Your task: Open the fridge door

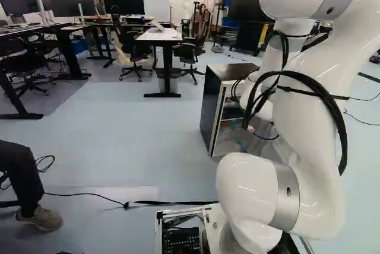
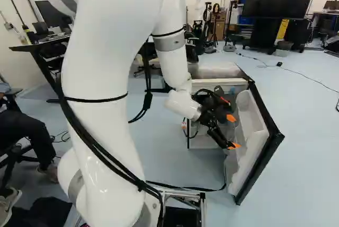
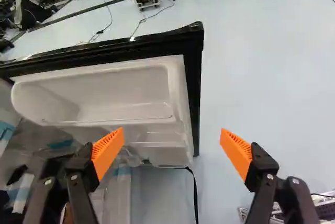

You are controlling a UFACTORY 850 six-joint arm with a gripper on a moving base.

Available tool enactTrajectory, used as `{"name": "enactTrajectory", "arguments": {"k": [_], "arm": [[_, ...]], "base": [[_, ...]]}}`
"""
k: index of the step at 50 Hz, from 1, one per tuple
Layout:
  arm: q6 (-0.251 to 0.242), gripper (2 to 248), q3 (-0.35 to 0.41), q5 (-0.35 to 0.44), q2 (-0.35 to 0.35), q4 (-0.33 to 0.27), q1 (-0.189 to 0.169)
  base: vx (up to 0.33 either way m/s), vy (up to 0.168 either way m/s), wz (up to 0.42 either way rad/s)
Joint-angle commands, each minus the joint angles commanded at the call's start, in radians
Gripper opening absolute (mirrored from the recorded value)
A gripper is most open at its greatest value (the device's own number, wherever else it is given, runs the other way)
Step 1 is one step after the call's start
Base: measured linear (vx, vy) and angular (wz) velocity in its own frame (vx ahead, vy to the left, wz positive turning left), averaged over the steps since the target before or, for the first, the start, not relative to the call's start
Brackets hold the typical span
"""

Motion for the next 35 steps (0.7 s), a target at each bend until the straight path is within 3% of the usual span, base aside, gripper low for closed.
{"name": "enactTrajectory", "arguments": {"k": [21, 35], "arm": [[0.000, 247, 0.124, 0.039, 0.092, -0.093, 0.067], [0.000, 247, 0.140, 0.043, 0.104, -0.100, 0.076]], "base": [[0.000, 0.000, 0.000], [0.000, 0.000, 0.000]]}}
